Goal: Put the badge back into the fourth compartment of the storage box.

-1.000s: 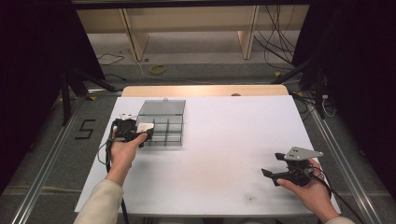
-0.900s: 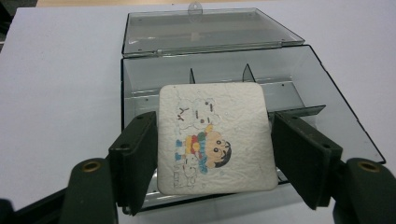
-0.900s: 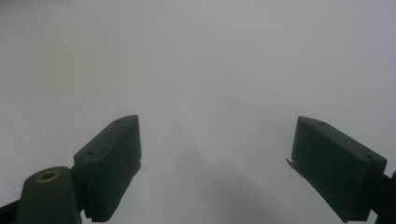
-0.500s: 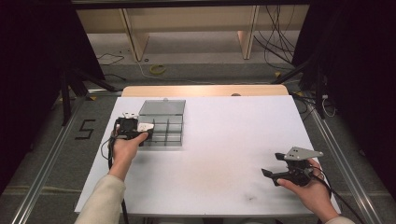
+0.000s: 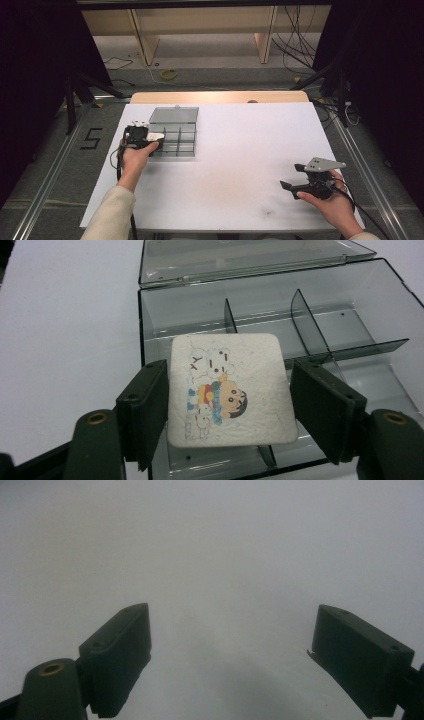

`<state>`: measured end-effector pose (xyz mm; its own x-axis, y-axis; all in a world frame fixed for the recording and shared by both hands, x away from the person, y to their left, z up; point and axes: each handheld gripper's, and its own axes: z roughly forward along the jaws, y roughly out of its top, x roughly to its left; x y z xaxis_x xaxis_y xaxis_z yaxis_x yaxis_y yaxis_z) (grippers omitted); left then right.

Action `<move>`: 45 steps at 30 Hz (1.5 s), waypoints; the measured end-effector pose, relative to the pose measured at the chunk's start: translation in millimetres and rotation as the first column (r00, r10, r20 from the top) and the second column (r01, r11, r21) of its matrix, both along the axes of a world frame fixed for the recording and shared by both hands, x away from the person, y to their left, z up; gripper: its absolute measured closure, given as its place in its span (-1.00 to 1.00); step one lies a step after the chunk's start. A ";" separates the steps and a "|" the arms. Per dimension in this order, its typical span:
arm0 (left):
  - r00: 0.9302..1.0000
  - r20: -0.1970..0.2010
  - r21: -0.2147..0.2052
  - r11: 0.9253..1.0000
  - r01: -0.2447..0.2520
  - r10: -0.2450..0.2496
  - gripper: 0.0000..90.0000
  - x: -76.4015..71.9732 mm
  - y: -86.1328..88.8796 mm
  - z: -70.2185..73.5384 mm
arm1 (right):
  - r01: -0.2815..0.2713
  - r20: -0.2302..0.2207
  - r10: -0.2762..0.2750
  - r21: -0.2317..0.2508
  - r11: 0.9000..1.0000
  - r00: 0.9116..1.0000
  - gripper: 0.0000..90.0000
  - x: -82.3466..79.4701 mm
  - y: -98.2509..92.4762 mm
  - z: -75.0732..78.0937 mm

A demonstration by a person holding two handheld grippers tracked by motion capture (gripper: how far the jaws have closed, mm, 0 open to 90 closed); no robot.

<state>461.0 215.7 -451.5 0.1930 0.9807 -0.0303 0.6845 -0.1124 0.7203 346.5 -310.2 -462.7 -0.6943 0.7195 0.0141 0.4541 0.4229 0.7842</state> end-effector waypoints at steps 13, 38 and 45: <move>0.999 0.043 0.000 1.000 -0.022 0.022 -0.33 -3.9 3.4 8.2 | 0.002 -0.001 -0.002 -0.002 1.000 1.000 -0.63 -0.6 -0.7 0.6; 0.978 0.078 0.050 0.981 0.187 -0.191 -0.41 -42.6 -14.8 20.4 | 0.004 -0.005 -0.004 0.009 1.000 1.000 -0.63 -0.8 -3.2 -0.5; 0.963 0.051 0.060 0.963 0.262 -0.265 -0.42 -87.1 -20.0 -1.3 | 0.000 -0.016 0.000 0.006 1.000 1.000 -0.63 -0.6 -5.7 -1.7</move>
<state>373.9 195.7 -452.8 0.4451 0.8947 0.0381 0.5827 -0.3216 0.7463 345.9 -315.9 -464.4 -0.6938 0.7195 0.0296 0.4670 0.4183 0.7791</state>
